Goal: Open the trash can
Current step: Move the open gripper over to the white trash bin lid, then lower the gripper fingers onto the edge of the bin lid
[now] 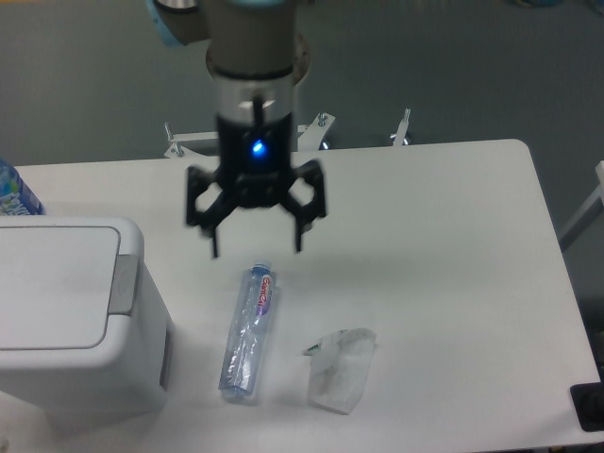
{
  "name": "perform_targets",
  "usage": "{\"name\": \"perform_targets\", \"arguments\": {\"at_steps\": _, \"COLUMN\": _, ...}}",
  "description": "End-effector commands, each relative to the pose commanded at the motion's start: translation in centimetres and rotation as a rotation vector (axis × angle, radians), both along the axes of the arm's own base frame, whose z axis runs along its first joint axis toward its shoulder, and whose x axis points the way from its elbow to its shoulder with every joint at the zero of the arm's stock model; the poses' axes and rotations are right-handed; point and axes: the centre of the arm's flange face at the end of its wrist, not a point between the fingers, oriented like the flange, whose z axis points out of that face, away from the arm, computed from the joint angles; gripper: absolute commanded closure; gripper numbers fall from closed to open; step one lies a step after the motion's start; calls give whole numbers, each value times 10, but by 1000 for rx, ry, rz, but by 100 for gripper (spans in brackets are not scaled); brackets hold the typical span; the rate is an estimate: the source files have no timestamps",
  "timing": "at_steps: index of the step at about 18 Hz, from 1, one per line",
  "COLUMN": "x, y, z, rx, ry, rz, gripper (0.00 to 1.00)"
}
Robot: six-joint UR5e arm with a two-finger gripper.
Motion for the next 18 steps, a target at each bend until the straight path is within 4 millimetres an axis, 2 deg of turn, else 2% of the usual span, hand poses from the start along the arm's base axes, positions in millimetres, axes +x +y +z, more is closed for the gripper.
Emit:
{"name": "perform_targets", "arguments": {"at_steps": 3, "x": 15, "y": 11, "z": -8, "rx": -8, "ry": -13, "rz": -20, "gripper": 0}}
{"name": "perform_targets", "arguments": {"at_steps": 10, "x": 30, "y": 16, "z": -10, "rx": 36, "ry": -110, "rz": -30, "gripper": 0}}
{"name": "perform_targets", "arguments": {"at_steps": 18, "x": 31, "y": 14, "z": -31, "rx": 2, "ry": -133, "rz": -26, "gripper": 0}}
